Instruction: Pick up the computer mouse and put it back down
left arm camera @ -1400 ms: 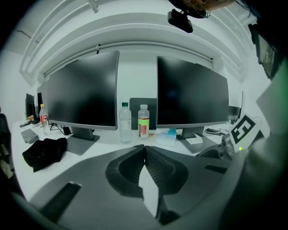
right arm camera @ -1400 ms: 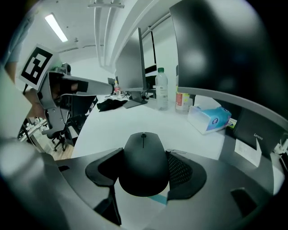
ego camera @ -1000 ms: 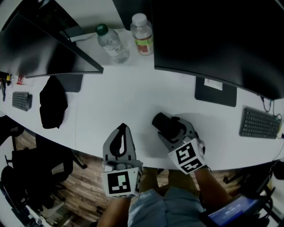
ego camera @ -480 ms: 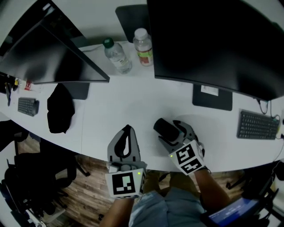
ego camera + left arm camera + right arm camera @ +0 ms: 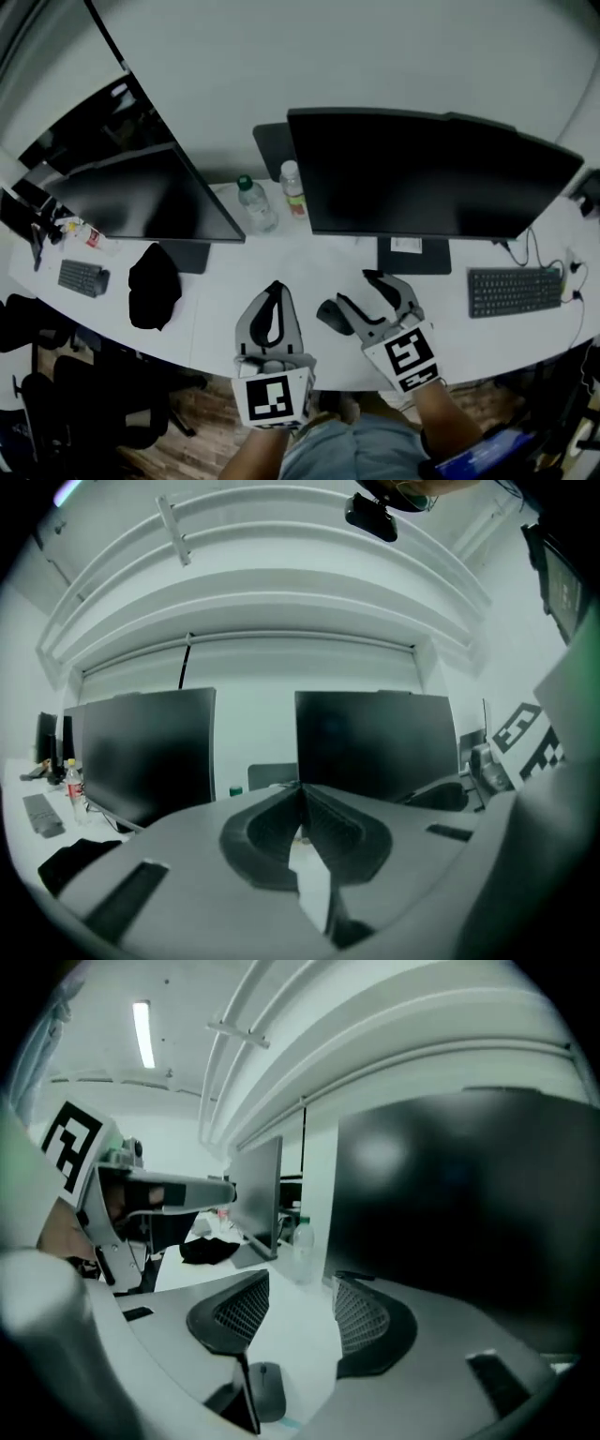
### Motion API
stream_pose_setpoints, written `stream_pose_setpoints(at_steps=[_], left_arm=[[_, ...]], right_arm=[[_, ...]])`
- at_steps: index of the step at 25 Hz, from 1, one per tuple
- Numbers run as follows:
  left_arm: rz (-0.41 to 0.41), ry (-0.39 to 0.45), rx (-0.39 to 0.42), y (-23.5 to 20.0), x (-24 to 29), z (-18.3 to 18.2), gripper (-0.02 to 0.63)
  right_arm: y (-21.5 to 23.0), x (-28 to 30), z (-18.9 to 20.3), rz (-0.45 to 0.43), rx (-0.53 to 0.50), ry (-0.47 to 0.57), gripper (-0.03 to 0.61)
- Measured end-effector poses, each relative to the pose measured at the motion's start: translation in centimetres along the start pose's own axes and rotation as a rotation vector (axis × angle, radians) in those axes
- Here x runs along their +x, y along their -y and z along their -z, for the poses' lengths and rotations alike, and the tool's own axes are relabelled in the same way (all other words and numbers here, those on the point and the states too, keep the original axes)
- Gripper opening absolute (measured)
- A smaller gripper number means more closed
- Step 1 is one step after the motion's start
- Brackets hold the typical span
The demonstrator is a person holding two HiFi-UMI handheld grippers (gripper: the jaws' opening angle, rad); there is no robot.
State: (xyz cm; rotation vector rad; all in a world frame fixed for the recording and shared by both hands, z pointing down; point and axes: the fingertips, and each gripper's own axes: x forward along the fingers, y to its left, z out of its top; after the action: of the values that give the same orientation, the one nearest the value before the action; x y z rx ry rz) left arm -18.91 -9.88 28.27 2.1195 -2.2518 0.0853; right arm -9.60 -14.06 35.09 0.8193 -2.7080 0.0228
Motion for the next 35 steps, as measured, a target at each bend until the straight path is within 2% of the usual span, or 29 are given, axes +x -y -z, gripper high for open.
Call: stream_pose_setpoints(at_steps=[6,10,20,35], left_arm=[[0.032,0.125,0.038,2.2,-0.7,-6.2,0.008],[0.049,0.169,0.068,3.1,-0.5,-8.7,0.008],[0.104,0.181,0.082,5.4,-0.6,-9.3,0.008],[0.105,0.171,0.092,5.7,-0.8,-8.8,0.008]], right_arm=[[2.7,-5.1,-7.2,0.138,-0.045,0.198,0.05],[4.0,-7.4,-8.7,0.214,-0.051,0.247,0.019],[5.1,-9.7,-9.1,0.275,-0.062,0.27,0.014],[4.9,-9.4,-9.5,0.244,-0.043,0.294,0.014]])
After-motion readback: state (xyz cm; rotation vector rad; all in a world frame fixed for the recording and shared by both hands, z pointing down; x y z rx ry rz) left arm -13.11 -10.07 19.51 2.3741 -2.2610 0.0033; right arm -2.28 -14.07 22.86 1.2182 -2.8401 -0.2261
